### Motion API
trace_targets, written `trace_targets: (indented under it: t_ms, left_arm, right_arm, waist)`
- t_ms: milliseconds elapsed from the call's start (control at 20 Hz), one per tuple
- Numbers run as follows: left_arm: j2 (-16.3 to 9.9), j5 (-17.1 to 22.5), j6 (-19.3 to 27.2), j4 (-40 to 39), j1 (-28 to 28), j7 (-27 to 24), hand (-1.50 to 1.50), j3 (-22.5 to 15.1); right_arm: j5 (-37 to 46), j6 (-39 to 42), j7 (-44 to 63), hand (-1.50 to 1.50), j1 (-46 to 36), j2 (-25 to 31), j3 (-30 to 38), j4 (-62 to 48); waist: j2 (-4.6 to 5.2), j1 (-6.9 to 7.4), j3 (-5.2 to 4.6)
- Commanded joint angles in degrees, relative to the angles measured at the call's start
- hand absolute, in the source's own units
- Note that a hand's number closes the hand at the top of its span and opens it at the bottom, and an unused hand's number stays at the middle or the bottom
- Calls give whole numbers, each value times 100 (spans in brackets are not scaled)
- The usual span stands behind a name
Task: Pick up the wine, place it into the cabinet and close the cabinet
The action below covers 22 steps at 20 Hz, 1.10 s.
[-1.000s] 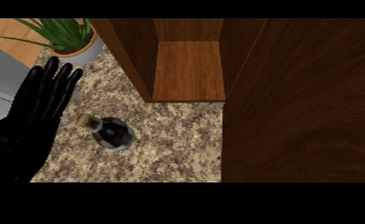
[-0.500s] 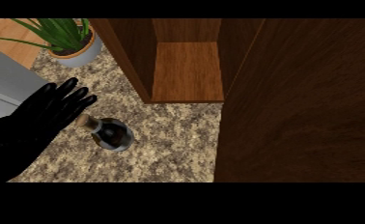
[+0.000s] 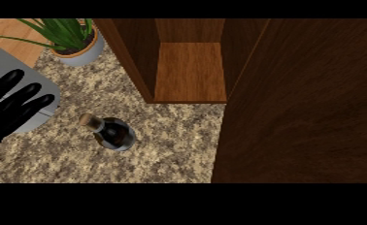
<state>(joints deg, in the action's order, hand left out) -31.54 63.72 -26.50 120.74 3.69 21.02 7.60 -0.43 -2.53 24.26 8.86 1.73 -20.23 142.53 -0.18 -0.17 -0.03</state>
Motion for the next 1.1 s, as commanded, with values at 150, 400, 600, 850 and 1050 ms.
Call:
trace_targets:
  t_ms: [150,400,600,850,1050]
  left_arm:
    - [-89,375,189,198,-128,403,-150,257]
    - [1,125,-262,-13,-330,427,-150,355]
    - [30,-76,127,36,-135,539,-150,306]
    - [310,-543,-410,-725,145,320,-150,99]
    - [327,-589,-558,-641,-148,315,-150,265]
  right_arm:
    - [806,-449,951,-150,-77,31,-729,1123]
    - [931,-678,1106,-150,-404,116,-771,976]
    - [1052,-949,1281,-150,-437,188,-905,1156]
    - [1068,-1138,1462,-150,-782,278,-840,1037]
    - [1131,-1265,1509,-150,-865,427,-883,982]
  waist:
    - [-14,-4,-4]
    - [-6,5,-8]
    - [-18,-44,-5]
    - [2,-69,-9]
    - [-5,-23,-7]
